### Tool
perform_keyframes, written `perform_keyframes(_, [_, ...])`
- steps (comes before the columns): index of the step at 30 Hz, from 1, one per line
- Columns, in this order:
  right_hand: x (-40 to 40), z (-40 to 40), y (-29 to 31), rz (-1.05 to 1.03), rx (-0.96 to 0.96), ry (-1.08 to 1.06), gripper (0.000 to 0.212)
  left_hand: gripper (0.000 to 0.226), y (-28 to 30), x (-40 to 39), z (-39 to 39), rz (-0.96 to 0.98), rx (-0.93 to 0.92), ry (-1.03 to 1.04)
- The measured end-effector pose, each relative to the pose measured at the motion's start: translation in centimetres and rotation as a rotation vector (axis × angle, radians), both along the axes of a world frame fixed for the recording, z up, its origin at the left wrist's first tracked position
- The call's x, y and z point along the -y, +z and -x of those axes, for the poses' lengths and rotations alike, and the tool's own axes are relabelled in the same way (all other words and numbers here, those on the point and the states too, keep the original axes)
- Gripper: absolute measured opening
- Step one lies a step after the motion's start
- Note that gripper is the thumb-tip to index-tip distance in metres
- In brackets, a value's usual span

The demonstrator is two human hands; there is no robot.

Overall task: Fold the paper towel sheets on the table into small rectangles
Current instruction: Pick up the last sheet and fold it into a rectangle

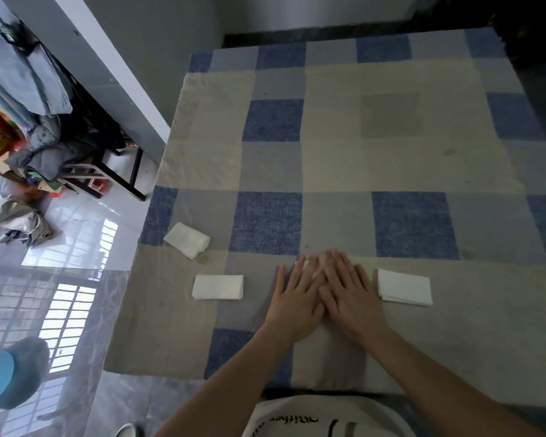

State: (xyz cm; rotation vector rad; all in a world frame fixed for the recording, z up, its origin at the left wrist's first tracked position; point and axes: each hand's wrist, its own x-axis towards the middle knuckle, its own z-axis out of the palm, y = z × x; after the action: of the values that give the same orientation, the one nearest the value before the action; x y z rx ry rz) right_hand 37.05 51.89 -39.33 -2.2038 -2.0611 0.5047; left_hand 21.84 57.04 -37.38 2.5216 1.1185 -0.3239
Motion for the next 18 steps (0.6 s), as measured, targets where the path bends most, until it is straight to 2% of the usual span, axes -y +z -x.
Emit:
perform_keyframes(2, [0.3, -0.8, 0.1, 0.006, 0.035, -0.045, 0.059, 0.063, -0.2, 0.1, 0.3, 0.002, 0.042, 0.046])
perform_keyframes(7, [0.0, -0.9, 0.7, 0.023, 0.09, -0.039, 0.064, 0.083, -0.4, 0.0, 0.8, -0.007, 0.023, 0.14])
perform_keyframes(11, [-1.6, -0.9, 2.9, 0.093, 0.026, -0.049, 0.065, 0.087, -0.3, -0.4, 0.8, 0.012, 0.014, 0.129])
perform_keyframes(16, [-5.2, -1.7, 5.5, 0.224, -0.067, -0.077, 0.04, 0.089, 0.2, -0.3, 0.5, 0.038, -0.017, 0.131])
perform_keyframes(18, [-6.3, -2.1, 5.7, 0.294, -0.134, -0.069, 0.036, 0.087, 0.3, -0.3, 0.3, 0.075, 0.012, 0.16])
